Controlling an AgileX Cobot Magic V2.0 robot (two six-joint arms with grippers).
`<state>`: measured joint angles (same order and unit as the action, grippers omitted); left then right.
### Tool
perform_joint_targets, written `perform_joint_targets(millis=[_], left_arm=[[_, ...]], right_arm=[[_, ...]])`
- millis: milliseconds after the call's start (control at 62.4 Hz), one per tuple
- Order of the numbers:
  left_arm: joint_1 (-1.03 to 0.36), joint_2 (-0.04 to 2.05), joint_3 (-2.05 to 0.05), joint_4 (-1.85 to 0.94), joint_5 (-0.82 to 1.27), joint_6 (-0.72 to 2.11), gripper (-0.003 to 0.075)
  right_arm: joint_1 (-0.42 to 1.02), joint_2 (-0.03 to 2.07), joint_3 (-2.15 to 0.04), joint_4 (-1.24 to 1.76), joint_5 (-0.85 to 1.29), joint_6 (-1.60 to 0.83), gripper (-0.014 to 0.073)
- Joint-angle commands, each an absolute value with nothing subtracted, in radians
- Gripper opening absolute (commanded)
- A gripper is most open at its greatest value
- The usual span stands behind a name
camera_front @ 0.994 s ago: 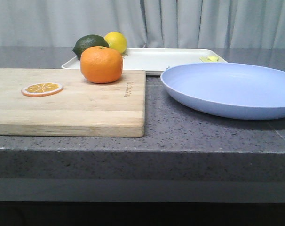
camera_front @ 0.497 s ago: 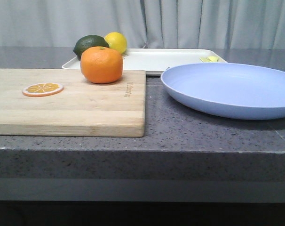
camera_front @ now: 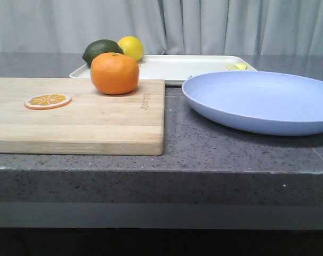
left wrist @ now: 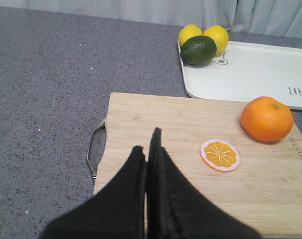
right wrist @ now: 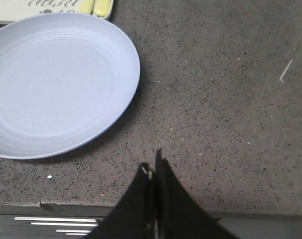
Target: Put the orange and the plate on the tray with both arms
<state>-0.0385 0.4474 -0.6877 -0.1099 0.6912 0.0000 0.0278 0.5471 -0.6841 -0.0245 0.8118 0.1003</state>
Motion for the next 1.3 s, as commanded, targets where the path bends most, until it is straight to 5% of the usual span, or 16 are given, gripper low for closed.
perform_joint_targets(millis=[0,128,321,417,738,1283], left_arm=[[-0.04,0.481,-0.722,-0.125,0.618,0.0,-0.0019],[-0.04,0.497,-0.722,-0.116,0.616,0.0,0.005],[-0.04,0.499,-0.722,-0.116,0.607,0.0,0.0488],[-0.04,0.501,-0.722,-0.116,0.614,0.0,0.0622],[-0.255,0.584,-0.74,-0.122,0.526,0.062,0.0619],[-0.551,1.185,-1.044,-0.023,0.468,0.095,0.0631]], right_arm=[[0.024,0.576,-0.719,-0.055,0.754,0.082,-0.0052],[0.024,0.583,-0.719,-0.059,0.753,0.017,0.012],[0.026,0.583,-0.719,-0.059,0.749,0.0,0.056],[0.026,0.583,-0.719,-0.048,0.75,0.0,0.0657],[0.147,0.583,-0.719,-0.008,0.75,-0.025,0.0652],[0.202,0.583,-0.719,-0.008,0.748,-0.038,0.0652]])
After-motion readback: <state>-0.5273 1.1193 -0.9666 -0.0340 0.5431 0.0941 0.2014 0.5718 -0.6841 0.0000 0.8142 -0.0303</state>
